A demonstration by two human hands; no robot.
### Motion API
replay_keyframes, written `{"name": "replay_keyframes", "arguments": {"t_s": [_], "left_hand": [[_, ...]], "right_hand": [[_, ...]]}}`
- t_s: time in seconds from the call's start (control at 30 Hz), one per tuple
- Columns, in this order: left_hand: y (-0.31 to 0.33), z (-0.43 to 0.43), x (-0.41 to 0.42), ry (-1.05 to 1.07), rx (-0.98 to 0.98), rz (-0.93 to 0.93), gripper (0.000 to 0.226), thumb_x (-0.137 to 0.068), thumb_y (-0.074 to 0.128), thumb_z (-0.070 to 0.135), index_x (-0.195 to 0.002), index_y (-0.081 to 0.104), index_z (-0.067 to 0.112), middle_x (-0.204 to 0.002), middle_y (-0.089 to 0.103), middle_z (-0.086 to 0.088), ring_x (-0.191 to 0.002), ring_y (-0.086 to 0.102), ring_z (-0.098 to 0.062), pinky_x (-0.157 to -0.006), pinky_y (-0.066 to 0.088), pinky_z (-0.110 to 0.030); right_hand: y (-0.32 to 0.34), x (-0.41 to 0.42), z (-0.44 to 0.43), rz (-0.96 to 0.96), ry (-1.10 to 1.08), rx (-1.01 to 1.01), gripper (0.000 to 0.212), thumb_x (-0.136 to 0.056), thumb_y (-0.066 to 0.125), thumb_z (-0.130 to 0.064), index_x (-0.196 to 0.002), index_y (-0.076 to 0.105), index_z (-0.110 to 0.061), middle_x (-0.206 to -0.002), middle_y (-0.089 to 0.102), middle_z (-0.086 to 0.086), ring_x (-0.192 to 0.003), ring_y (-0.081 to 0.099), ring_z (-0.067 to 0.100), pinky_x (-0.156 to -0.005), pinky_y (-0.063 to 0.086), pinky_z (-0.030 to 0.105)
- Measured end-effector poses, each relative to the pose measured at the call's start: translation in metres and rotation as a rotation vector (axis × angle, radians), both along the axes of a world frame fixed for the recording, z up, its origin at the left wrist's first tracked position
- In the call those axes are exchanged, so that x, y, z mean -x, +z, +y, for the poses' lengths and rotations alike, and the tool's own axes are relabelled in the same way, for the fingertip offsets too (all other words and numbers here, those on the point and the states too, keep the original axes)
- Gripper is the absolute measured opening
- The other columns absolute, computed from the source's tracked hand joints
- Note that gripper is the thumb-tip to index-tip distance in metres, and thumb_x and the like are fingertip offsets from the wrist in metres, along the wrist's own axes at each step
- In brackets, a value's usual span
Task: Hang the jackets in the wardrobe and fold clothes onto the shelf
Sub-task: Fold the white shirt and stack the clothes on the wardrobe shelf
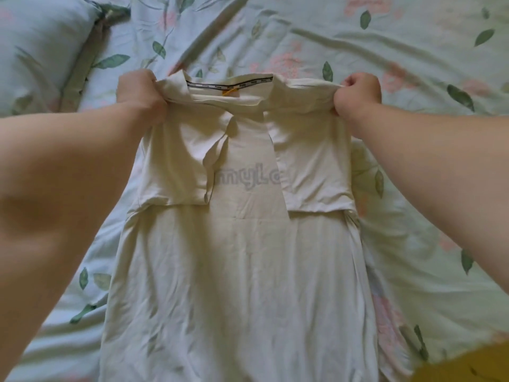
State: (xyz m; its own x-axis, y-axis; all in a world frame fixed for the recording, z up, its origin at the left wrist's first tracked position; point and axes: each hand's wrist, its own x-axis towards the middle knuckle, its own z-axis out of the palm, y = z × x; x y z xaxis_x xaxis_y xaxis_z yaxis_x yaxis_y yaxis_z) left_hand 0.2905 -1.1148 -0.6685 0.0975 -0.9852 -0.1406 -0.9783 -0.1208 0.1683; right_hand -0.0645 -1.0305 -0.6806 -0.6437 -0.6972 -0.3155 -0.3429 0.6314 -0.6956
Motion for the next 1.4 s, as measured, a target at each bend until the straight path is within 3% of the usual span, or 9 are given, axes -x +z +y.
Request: {"name": "replay_keyframes", "arguments": {"t_s": [0.23, 0.53, 0.77, 1.0, 1.1, 1.17, 1.27, 1.33, 1.4], "left_hand": [[0.024, -0.003, -0.005, 0.070, 0.111, 0.075, 0.036, -0.086, 0.055, 0.005, -0.121, 0.057, 0.001, -0.130, 0.053, -0.027, -0.121, 0.053, -0.040, -0.102, 0.043, -0.041], [0.030, 0.147, -0.046, -0.264, 0.048, 0.151, 0.029, -0.086, 0.056, 0.018, -0.112, 0.054, 0.003, -0.123, 0.051, -0.025, -0.111, 0.050, -0.039, -0.096, 0.040, -0.042], [0.013, 0.291, -0.097, -0.286, -0.022, 0.176, 0.017, -0.088, 0.061, 0.011, -0.101, 0.051, 0.005, -0.111, 0.051, -0.019, -0.086, 0.053, -0.040, -0.071, 0.041, -0.044], [-0.010, 0.394, -0.135, -0.340, -0.074, 0.158, 0.022, -0.080, 0.067, 0.000, -0.095, 0.050, 0.003, -0.106, 0.049, -0.021, -0.082, 0.053, -0.042, -0.070, 0.047, -0.051], [-0.013, 0.420, -0.138, -0.311, -0.160, 0.110, 0.022, -0.081, 0.064, 0.003, -0.099, 0.052, 0.003, -0.114, 0.048, -0.021, -0.090, 0.055, -0.045, -0.073, 0.047, -0.051], [-0.017, 0.436, -0.140, -0.297, -0.184, 0.084, 0.031, -0.085, 0.063, 0.006, -0.114, 0.052, 0.007, -0.136, 0.043, -0.016, -0.109, 0.055, -0.044, -0.081, 0.048, -0.052], [-0.018, 0.470, -0.131, -0.025, -0.129, 0.113, 0.064, -0.082, 0.064, 0.007, -0.139, 0.037, 0.014, -0.158, 0.021, -0.009, -0.137, 0.041, -0.033, -0.102, 0.045, -0.047], [-0.021, 0.488, -0.127, 0.433, -0.132, 0.260, 0.073, -0.079, 0.067, 0.013, -0.144, 0.033, 0.013, -0.151, 0.032, -0.011, -0.132, 0.044, -0.031, -0.106, 0.041, -0.042], [-0.026, 0.495, -0.130, 0.884, -0.224, 0.560, 0.076, -0.072, 0.074, 0.019, -0.141, 0.043, 0.013, -0.123, 0.056, -0.008, -0.109, 0.059, -0.030, -0.094, 0.051, -0.041]], "right_hand": [[0.032, -0.008, 0.003, 0.093, 0.044, 0.140, 0.017, -0.063, 0.035, -0.006, -0.065, 0.034, -0.023, -0.065, 0.035, -0.009, -0.075, 0.036, 0.015, -0.049, 0.027, 0.024], [0.047, -0.035, 0.152, 0.267, 0.442, 0.054, 0.017, -0.077, 0.051, -0.003, -0.088, 0.061, -0.011, -0.086, 0.058, 0.002, -0.079, 0.050, 0.019, -0.062, 0.033, 0.027], [0.034, -0.063, 0.296, 0.255, 0.557, -0.025, 0.026, -0.077, 0.063, -0.004, -0.103, 0.065, -0.010, -0.098, 0.068, 0.013, -0.090, 0.062, 0.033, -0.078, 0.044, 0.034], [0.010, -0.069, 0.395, 0.290, 0.651, -0.041, 0.025, -0.085, 0.060, -0.004, -0.108, 0.066, -0.008, -0.105, 0.066, 0.014, -0.099, 0.059, 0.037, -0.093, 0.043, 0.042], [0.007, -0.077, 0.421, 0.280, 0.654, -0.099, 0.020, -0.090, 0.057, -0.011, -0.109, 0.063, -0.014, -0.107, 0.066, 0.007, -0.108, 0.054, 0.033, -0.108, 0.033, 0.042], [0.002, -0.083, 0.434, 0.160, 0.704, -0.220, 0.024, -0.093, 0.055, -0.009, -0.114, 0.061, -0.018, -0.118, 0.061, 0.003, -0.116, 0.051, 0.027, -0.098, 0.036, 0.033], [-0.008, -0.087, 0.457, 0.192, 0.692, -0.269, 0.047, -0.086, 0.057, -0.009, -0.130, 0.051, -0.024, -0.142, 0.044, -0.001, -0.132, 0.043, 0.023, -0.107, 0.038, 0.038], [-0.013, -0.093, 0.477, 0.242, 0.437, -0.254, 0.059, -0.080, 0.060, -0.008, -0.135, 0.046, -0.023, -0.146, 0.038, 0.003, -0.134, 0.040, 0.026, -0.111, 0.037, 0.045], [-0.018, -0.100, 0.495, 0.121, 0.108, -0.298, 0.062, -0.080, 0.065, -0.009, -0.137, 0.043, -0.019, -0.145, 0.037, 0.009, -0.131, 0.043, 0.031, -0.110, 0.039, 0.044]]}}
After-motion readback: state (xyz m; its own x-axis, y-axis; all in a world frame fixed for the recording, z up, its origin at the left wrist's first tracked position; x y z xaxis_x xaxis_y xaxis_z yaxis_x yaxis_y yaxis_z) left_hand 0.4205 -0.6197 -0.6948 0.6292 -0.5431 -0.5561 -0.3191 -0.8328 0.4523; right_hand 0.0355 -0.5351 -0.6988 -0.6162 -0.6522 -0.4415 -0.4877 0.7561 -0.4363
